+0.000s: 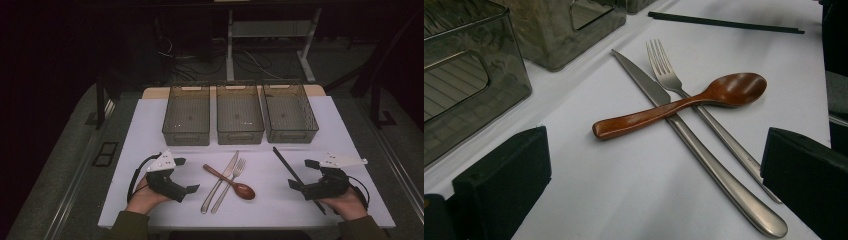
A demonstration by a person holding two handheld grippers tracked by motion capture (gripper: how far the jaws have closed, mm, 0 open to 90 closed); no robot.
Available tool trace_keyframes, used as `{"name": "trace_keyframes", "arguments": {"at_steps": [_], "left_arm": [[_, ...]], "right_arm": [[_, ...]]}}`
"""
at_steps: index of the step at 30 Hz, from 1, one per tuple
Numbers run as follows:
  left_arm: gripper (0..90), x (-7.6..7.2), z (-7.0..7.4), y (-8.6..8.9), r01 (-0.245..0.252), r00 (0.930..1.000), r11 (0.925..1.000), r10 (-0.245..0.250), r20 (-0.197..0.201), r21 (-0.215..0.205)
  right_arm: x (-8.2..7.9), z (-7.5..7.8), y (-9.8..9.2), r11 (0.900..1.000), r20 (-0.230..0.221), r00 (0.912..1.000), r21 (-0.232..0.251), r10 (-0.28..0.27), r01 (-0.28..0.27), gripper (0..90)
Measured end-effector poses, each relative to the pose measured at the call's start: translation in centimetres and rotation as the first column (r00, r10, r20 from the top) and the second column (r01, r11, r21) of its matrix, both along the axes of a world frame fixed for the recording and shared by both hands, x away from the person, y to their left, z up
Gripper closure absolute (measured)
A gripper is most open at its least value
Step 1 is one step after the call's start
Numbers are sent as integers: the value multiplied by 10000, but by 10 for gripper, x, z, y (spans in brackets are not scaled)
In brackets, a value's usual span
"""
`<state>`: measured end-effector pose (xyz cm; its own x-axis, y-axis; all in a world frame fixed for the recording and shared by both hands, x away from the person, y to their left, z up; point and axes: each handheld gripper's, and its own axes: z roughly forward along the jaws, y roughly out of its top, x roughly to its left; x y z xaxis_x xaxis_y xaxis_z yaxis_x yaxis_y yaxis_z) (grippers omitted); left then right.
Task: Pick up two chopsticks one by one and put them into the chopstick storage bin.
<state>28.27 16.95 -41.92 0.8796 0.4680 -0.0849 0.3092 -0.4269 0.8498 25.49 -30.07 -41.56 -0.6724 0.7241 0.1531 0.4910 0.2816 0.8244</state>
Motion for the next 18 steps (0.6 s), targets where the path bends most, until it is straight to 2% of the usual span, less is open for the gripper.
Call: {"name": "trace_keyframes", "arguments": {"at_steps": [18], "left_arm": [[0, -1, -1, -2, -33, 10000, 10000, 33, -56, -25]], "right_arm": [[13, 0, -6, 9983, -313, 9992, -541, -240, 223, 31]]}}
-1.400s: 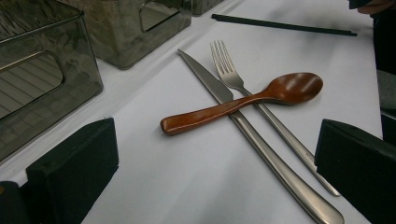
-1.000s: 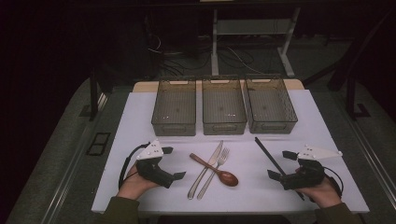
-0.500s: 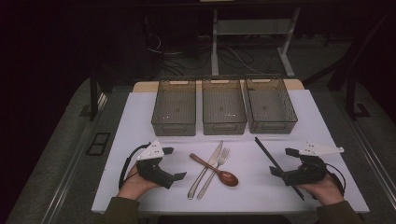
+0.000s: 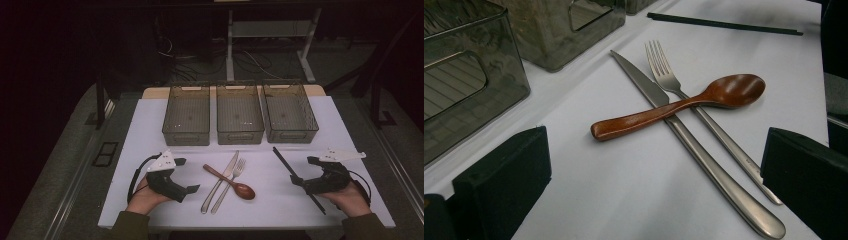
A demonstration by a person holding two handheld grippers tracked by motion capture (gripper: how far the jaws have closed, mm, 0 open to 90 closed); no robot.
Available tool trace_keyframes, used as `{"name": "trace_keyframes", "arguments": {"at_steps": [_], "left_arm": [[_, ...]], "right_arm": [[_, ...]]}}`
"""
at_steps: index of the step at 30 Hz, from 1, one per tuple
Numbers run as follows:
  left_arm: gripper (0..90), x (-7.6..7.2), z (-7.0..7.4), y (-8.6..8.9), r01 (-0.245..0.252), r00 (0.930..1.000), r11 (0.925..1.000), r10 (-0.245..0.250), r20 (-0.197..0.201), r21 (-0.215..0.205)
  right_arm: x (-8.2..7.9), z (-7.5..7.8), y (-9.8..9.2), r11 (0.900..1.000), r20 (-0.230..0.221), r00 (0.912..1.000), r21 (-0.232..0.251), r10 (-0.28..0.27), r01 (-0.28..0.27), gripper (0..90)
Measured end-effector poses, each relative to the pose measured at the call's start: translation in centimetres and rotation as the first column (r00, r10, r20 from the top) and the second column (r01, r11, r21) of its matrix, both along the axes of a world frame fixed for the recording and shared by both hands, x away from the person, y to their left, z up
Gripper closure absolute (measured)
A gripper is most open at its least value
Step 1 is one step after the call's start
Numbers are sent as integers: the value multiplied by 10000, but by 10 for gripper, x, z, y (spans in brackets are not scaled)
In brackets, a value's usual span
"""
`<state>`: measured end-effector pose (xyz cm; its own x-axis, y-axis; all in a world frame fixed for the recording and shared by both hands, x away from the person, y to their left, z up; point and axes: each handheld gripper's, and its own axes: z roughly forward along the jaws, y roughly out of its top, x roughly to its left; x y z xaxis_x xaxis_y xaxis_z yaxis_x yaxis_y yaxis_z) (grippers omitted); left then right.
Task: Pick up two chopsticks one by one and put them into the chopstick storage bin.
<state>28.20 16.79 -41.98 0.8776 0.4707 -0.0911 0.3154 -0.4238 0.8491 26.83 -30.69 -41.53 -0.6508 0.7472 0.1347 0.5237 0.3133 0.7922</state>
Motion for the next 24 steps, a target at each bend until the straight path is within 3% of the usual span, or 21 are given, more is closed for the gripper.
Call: {"name": "trace_keyframes", "arguments": {"at_steps": [22, 24], "left_arm": [[0, 0, 0, 0, -1, 10000, 10000, 1, 37, 10], [0, -1, 0, 0, -6, 10000, 10000, 6, 35, 4]], "right_arm": [[4, -8, -20, 9965, -553, 9971, -670, -531, 493, 32], [3, -8, -22, 9967, -530, 9974, -667, -496, 460, 120]]}}
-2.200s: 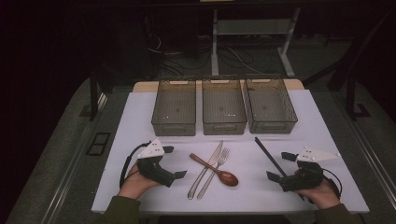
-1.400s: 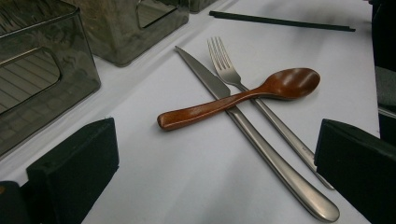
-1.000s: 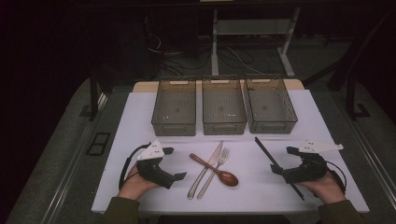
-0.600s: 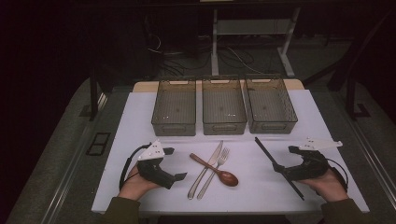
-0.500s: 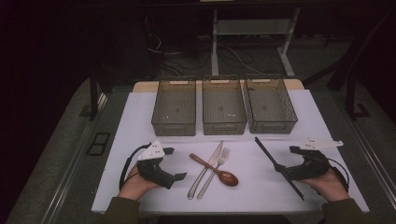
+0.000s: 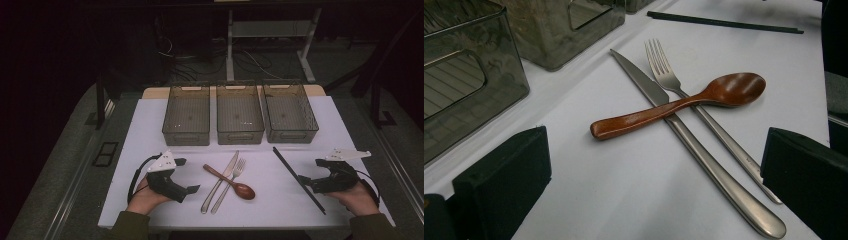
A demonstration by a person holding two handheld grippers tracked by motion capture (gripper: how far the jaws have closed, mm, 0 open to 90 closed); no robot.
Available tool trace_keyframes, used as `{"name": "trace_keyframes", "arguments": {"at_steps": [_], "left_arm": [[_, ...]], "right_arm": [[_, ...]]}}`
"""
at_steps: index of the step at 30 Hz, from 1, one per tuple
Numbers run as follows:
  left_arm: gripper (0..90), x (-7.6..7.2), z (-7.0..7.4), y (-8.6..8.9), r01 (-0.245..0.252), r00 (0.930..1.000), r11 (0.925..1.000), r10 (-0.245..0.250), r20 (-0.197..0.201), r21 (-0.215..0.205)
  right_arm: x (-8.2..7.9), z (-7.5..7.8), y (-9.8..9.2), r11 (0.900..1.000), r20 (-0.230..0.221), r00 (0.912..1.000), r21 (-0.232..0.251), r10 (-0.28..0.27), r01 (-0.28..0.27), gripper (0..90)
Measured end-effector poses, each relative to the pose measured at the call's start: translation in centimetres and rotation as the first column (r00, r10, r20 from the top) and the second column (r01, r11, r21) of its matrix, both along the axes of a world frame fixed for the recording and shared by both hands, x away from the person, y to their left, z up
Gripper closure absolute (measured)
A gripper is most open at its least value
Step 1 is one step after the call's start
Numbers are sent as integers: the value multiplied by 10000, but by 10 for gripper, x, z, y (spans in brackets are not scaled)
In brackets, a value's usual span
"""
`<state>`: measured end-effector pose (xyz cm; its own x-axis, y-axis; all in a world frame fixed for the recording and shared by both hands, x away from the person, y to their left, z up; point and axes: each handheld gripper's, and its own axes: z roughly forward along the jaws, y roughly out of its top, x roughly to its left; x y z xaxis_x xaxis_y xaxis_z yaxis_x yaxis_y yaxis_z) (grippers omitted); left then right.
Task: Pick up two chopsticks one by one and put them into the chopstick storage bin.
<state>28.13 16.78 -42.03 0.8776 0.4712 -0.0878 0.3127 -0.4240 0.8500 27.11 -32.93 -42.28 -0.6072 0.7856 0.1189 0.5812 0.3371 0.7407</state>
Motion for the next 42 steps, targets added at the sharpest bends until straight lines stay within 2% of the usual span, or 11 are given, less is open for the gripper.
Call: {"name": "trace_keyframes", "arguments": {"at_steps": [4, 7, 11, 19, 22, 26, 30, 42], "left_arm": [[0, 0, -1, 0, 16, 10000, 10000, -16, 5, 59], [0, 0, -1, 0, 4, 10000, 10000, -4, 11, 71], [0, 0, -1, -1, -31, 10000, 10000, 31, -16, 48], [0, 0, -1, -1, -43, 10000, 10000, 43, -22, 86], [0, -1, -1, -1, -41, 10000, 10000, 41, -13, 89], [0, -1, -1, -1, -47, 10000, 9999, 48, -7, 94], [0, -1, -1, -1, -51, 10000, 10000, 51, -5, 78], [0, -1, -2, -1, -67, 10000, 9999, 67, 13, 125]], "right_arm": [[-2, 1, -3, 10000, -98, 10000, 33, 1, 0, 179], [-3, 0, -4, 9999, -228, 9997, -65, 111, -113, 256], [-5, -1, -4, 9994, -417, 9987, -209, 284, -293, 421], [-6, -4, 0, 9962, -874, 9944, -589, 590, -642, 663], [-6, -6, 1, 9950, -1033, 9922, -643, 695, -764, 725], [-7, -7, 4, 9932, -1353, 9879, -775, 755, -865, 775], [-7, -9, 5, 9910, -1463, 9863, -984, 758, -908, 793], [-7, -13, 5, 9877, -1674, 9830, -1224, 759, -971, 799]]}}
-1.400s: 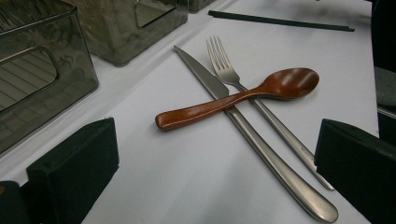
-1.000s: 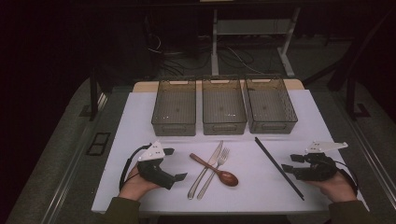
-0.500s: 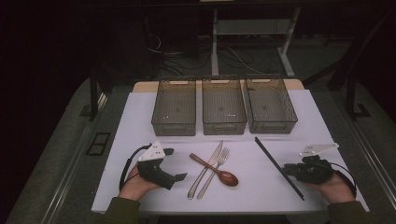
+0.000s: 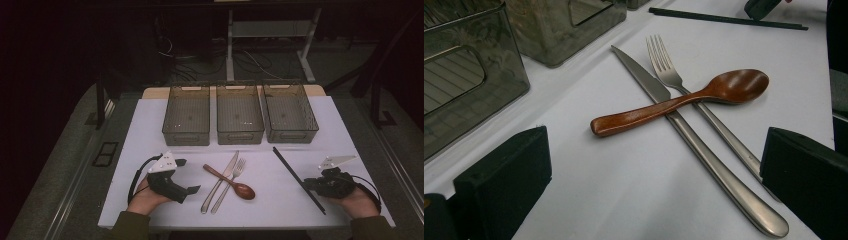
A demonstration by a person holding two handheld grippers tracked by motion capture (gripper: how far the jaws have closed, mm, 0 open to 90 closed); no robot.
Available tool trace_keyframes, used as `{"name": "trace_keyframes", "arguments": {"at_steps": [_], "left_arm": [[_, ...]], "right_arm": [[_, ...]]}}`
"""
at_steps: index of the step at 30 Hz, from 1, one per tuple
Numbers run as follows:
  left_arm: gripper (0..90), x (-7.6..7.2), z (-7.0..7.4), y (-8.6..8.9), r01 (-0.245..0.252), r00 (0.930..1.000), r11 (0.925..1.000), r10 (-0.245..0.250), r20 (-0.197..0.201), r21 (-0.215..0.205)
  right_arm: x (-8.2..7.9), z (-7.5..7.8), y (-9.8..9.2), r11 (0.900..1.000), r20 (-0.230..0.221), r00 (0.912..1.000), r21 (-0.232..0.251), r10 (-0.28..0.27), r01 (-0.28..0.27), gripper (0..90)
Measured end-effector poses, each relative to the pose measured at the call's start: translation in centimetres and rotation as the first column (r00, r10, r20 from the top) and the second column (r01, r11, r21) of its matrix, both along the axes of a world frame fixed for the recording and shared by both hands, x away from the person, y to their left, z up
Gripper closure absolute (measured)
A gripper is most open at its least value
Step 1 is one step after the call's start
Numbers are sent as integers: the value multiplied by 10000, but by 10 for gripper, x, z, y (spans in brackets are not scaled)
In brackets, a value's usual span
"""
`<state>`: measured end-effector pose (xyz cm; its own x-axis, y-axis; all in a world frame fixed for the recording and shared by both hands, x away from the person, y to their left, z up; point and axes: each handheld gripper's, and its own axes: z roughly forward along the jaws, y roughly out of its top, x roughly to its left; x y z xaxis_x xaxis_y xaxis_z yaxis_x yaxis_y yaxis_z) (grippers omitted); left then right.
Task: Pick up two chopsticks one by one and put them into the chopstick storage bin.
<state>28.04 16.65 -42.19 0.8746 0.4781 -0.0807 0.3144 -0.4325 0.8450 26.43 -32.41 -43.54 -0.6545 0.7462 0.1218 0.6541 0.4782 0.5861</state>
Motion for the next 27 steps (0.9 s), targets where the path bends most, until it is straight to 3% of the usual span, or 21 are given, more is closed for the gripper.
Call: {"name": "trace_keyframes", "arguments": {"at_steps": [14, 27], "left_arm": [[0, 0, 0, 0, -4, 10000, 10000, 4, 36, 18], [0, 0, 0, 0, -1, 10000, 10000, 1, 47, 38]], "right_arm": [[0, -2, 1, 9996, -132, 9999, -299, 14, -17, 825], [2, 0, -5, 9951, 177, 9997, -965, -175, 191, 843]]}}
